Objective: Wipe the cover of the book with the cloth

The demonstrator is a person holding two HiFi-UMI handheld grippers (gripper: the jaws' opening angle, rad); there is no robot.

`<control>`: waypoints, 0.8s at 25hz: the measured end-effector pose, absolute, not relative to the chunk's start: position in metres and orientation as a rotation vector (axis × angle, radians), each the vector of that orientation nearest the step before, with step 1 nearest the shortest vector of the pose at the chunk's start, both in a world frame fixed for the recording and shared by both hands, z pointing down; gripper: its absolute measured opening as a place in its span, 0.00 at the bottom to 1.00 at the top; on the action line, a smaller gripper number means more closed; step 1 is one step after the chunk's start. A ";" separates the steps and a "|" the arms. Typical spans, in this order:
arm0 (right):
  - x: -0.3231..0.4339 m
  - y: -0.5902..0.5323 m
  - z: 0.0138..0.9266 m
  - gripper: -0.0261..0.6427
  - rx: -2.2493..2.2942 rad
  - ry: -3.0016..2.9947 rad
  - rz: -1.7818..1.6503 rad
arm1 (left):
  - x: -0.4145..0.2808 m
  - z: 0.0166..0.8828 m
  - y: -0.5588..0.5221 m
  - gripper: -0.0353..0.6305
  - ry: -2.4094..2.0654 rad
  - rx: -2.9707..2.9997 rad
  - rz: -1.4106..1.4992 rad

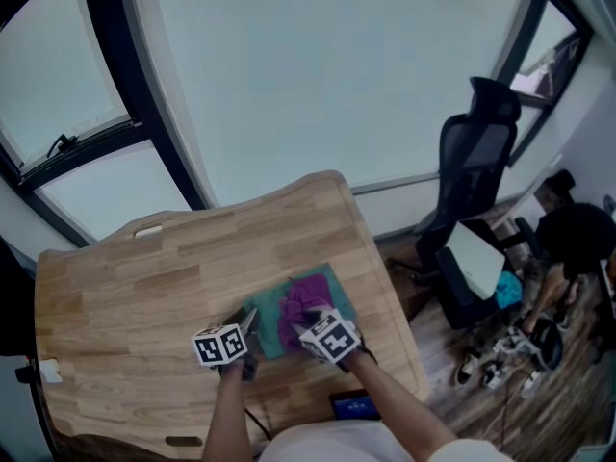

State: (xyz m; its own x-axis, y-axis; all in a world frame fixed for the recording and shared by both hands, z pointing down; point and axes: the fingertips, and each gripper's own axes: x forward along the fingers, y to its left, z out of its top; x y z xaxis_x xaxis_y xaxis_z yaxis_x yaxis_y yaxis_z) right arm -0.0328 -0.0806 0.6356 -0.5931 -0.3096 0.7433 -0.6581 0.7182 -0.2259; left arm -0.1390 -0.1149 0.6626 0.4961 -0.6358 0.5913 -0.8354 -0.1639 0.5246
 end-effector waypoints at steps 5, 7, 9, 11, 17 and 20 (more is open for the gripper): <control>-0.011 -0.095 0.645 0.16 0.805 -2.177 0.571 | -0.139 0.660 -0.115 0.26 -1.219 1.888 0.293; -0.010 -0.096 0.644 0.16 0.806 -2.182 0.572 | -0.140 0.661 -0.115 0.26 -1.226 1.886 0.304; -0.009 -0.095 0.644 0.16 0.803 -2.178 0.582 | -0.139 0.659 -0.115 0.26 -1.223 1.890 0.304; -0.009 -0.095 0.644 0.16 0.802 -2.180 0.586 | -0.137 0.656 -0.116 0.26 -1.217 1.898 0.296; -0.006 -0.094 0.650 0.16 0.801 -2.165 0.605 | -0.139 0.661 -0.115 0.26 -1.225 1.884 0.303; -0.006 -0.094 0.648 0.16 0.802 -2.166 0.601 | -0.138 0.659 -0.115 0.26 -1.220 1.887 0.296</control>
